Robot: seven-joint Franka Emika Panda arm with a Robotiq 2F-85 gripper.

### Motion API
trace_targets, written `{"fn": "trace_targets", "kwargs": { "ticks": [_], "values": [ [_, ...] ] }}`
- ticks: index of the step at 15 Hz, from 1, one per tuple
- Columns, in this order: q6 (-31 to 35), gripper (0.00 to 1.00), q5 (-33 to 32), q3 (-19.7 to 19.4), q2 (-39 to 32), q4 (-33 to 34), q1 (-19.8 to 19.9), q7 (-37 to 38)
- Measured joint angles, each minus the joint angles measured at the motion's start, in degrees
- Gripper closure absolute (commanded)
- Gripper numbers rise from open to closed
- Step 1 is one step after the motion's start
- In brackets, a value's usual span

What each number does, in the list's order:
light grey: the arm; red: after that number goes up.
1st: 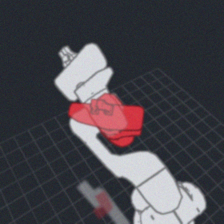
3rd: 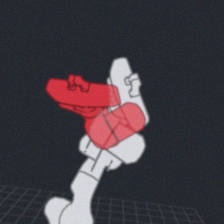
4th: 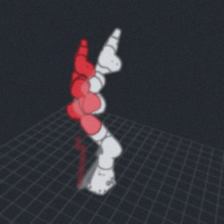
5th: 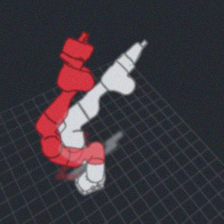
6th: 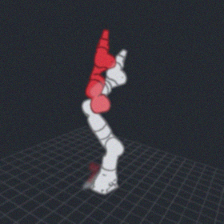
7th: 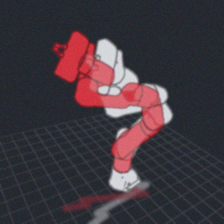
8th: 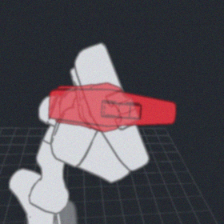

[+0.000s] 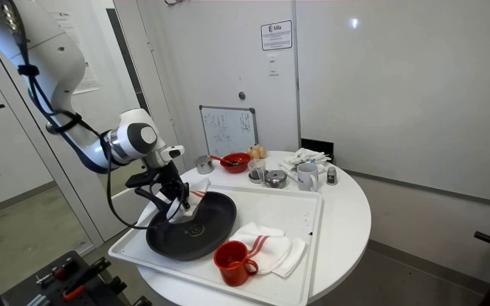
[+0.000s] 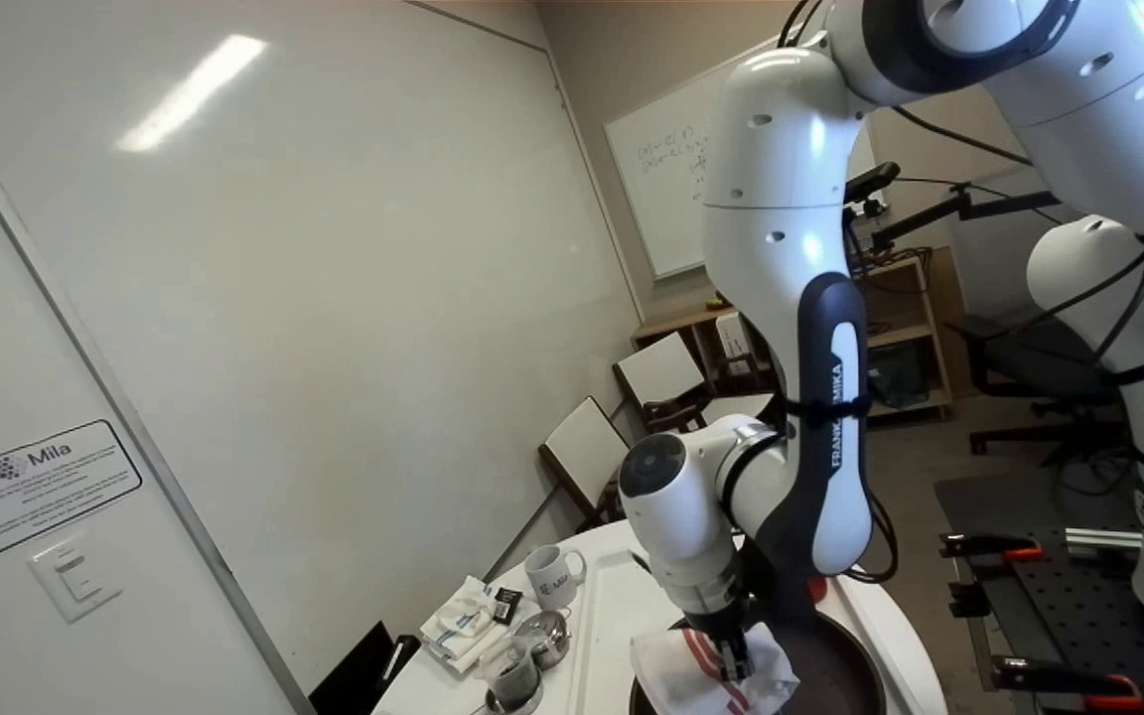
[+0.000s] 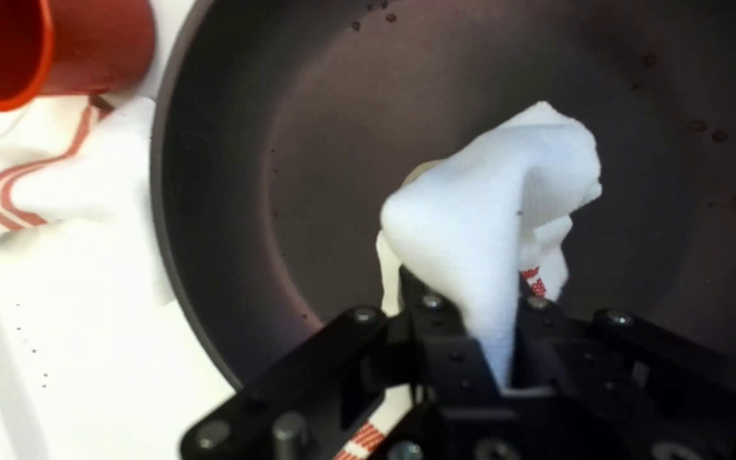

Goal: Use the white cloth to wipe the inside of the pan

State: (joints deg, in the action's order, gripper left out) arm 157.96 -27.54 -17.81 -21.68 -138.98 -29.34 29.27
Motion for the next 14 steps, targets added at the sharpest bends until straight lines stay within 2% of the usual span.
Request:
{"fn": "trace_targets", "kwargs": {
  "ticks": [3, 5, 7, 8, 10, 14],
  "values": [
    [0.0, 0.91, -1.4, 0.0, 7.6, -5.1, 2.9, 0.8],
    [-0.1, 0.91, 0.4, 2.5, 11.5, -7.4, 7.9, -1.2],
    [-0.2, 0.91, 6.0, 5.9, 14.1, -8.8, 13.6, -6.8],
    [-0.2, 0.83, 9.9, 7.7, 15.0, -9.2, 16.3, -10.8],
    [-0.2, 0.83, 16.8, 10.9, 16.1, -9.7, 20.3, -18.2],
    [-0.2, 0.83, 18.4, 12.4, 16.5, -10.2, 21.3, -19.9]
  ]
}}
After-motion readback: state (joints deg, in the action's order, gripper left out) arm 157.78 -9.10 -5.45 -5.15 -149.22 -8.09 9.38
